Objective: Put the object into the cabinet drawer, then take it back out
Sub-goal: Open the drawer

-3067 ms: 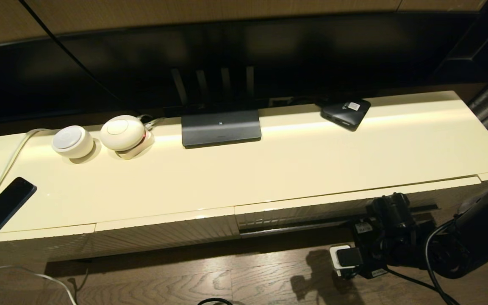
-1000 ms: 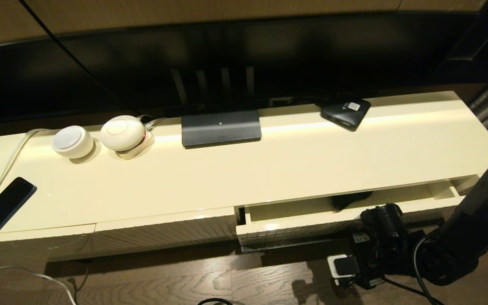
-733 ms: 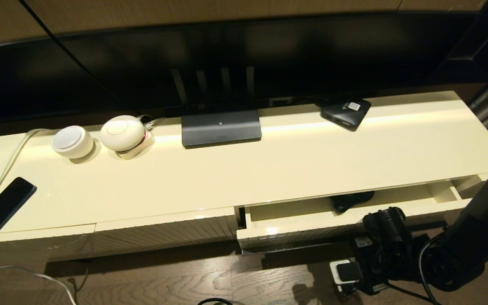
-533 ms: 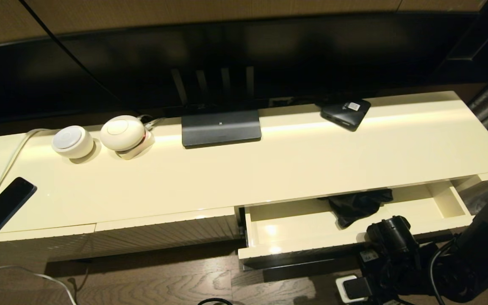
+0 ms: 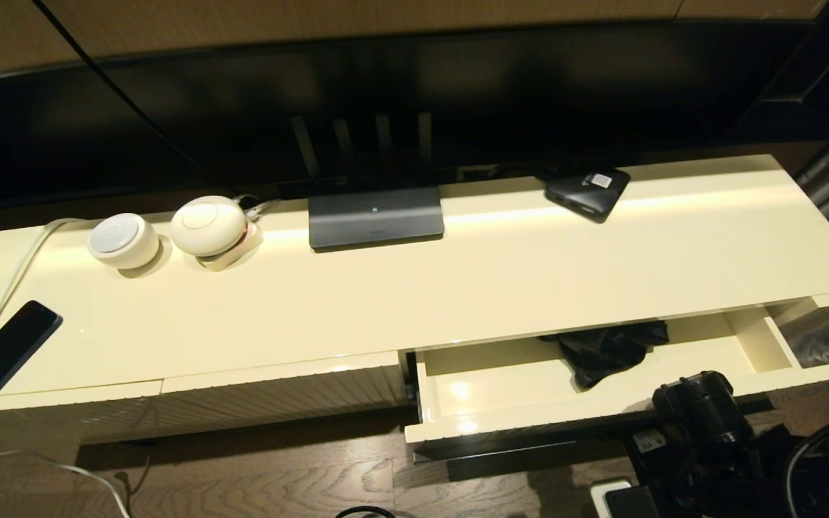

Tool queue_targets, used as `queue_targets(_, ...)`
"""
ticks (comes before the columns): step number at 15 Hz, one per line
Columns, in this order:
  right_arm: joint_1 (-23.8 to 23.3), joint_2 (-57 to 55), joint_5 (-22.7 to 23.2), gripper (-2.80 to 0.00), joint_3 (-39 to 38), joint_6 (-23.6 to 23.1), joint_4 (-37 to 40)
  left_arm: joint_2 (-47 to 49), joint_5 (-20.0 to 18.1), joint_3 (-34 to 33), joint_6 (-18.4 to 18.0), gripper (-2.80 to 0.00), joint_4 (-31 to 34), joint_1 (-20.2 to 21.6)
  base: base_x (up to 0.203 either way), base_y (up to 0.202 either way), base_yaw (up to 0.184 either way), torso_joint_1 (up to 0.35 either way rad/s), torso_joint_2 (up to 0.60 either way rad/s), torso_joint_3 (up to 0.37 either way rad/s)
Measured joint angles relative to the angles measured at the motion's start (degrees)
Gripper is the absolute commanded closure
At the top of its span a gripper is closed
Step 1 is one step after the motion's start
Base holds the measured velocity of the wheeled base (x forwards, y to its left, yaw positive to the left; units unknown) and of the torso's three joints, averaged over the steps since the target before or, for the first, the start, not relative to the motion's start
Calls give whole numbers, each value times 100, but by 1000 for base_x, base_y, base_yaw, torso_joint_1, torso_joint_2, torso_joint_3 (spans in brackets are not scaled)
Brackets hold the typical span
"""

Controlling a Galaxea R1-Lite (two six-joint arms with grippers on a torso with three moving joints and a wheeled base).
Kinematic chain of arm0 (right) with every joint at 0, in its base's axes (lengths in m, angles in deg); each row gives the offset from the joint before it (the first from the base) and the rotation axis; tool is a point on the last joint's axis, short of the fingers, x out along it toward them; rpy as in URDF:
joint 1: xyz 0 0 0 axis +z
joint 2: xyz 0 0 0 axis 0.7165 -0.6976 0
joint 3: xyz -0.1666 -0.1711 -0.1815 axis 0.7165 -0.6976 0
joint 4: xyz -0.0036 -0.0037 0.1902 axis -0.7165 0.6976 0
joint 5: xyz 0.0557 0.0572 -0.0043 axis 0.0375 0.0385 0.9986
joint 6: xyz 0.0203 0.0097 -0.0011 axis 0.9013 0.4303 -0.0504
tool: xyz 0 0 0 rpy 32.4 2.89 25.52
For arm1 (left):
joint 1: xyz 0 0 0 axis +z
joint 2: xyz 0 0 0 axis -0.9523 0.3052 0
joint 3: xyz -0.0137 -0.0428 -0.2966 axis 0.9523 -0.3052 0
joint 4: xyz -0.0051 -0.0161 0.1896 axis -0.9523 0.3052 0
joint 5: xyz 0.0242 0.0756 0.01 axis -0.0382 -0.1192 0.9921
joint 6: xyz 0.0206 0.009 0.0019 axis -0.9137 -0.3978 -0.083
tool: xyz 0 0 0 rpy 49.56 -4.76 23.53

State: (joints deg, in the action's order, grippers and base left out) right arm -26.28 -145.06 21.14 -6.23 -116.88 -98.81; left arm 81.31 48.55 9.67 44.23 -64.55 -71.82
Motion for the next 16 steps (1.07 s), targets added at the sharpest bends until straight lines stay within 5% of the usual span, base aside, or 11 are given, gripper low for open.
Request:
queue_targets(9, -11, 1661, 15, -280, -550, 24, 1213, 0, 0, 0, 1, 0, -2, 0, 0, 0, 0, 0, 0, 0)
queue_targets(10, -22, 1946, 14, 0, -561, 26, 1503, 0, 0, 0, 0, 0, -5, 0, 0, 0, 0, 0, 0, 0)
queue_targets(16, -159, 3808, -5, 0, -644, 283, 3399, 0, 0, 0, -1, 0, -2, 0, 0, 0, 0, 0, 0, 0)
